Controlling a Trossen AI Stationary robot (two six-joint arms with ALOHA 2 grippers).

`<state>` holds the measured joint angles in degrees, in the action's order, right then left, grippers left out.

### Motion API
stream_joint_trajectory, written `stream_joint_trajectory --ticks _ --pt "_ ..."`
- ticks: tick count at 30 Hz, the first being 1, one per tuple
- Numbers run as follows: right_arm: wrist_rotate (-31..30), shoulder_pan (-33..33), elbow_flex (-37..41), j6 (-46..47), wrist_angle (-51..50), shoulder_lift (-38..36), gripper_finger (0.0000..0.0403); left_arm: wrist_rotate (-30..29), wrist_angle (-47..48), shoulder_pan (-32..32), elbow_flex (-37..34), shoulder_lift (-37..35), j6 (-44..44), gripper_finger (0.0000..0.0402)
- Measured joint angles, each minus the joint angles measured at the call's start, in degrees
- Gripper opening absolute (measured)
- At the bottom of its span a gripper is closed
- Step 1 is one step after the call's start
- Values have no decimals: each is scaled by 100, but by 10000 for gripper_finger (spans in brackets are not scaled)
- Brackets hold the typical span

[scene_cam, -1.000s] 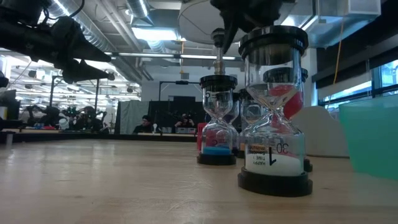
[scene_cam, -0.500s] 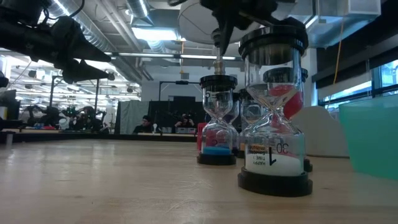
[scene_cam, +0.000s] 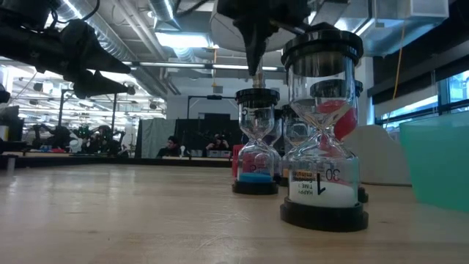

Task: Pick & Place Office items
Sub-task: Put the purple hourglass into the light blue bin

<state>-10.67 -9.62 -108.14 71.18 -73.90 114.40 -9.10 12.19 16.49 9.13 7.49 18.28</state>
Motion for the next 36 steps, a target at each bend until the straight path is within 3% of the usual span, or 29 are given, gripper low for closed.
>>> stream_joint_trajectory --ticks 12,36 --pt "-242 1 0 -1011 -69 107 327 0 2 0 0 0 0 348" --pt "248 7 2 -1399 179 797 327 1 2 0 0 0 -1 347"
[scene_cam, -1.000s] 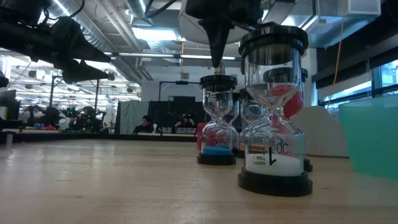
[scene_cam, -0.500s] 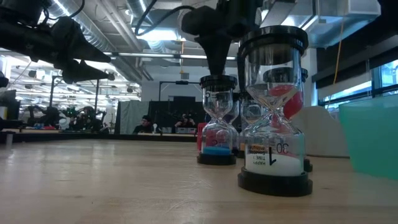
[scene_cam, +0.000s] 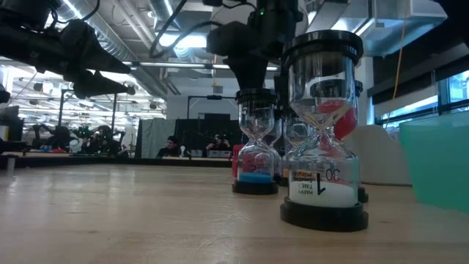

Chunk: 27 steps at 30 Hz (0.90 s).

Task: Pick & Place Office items
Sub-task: Put the purple hourglass into the light blue bin

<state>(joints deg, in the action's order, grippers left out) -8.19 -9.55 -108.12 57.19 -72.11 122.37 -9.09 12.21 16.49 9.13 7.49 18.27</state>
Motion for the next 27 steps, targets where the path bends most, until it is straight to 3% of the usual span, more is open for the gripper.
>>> stream_joint_trajectory --ticks 27 --pt "-190 20 4 -87 96 32 327 1 0 0 0 0 0 347"
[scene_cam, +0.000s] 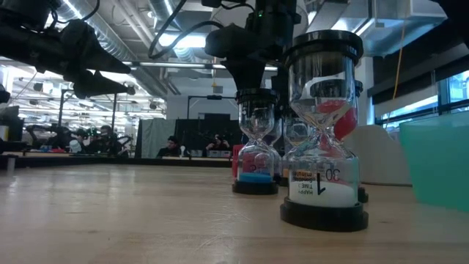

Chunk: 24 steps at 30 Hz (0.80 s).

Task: Pick & Place Office items
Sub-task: Put the purple hourglass into the light blue bin

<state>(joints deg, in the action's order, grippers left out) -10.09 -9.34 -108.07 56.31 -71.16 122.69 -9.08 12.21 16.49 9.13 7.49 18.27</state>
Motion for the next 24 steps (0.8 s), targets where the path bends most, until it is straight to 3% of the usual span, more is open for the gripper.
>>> stream_joint_trajectory --ticks 10,20,24 --pt "-83 6 -3 24 -23 214 316 -2 4 0 0 0 0 347" --pt "47 45 -2 22 -21 234 223 0 2 0 0 0 1 347" --pt "46 46 -2 22 -20 234 215 -1 2 0 0 0 0 347"
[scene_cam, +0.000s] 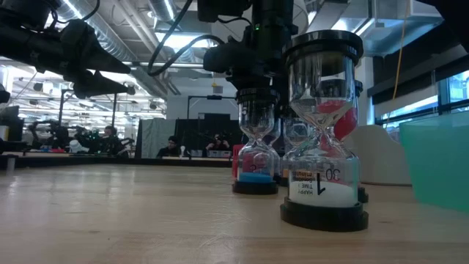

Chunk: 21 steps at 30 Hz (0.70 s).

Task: Pick & Place Office items
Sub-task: Put the purple hourglass into the light blue bin

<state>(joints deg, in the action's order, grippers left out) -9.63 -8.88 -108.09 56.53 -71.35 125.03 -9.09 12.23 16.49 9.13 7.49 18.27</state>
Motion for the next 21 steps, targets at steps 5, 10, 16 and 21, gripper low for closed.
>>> stream_joint_trajectory --ticks 5,10,16,21 --pt "-63 21 0 131 -4 -2 231 1 0 0 0 -2 -1 347" --pt "-60 84 0 304 -3 -10 215 0 0 0 0 -1 1 347" --pt "-319 76 -253 515 -323 -123 214 1 0 0 0 0 1 347" --pt "-1099 83 -943 848 -1090 -409 222 1 -1 0 0 0 0 347"
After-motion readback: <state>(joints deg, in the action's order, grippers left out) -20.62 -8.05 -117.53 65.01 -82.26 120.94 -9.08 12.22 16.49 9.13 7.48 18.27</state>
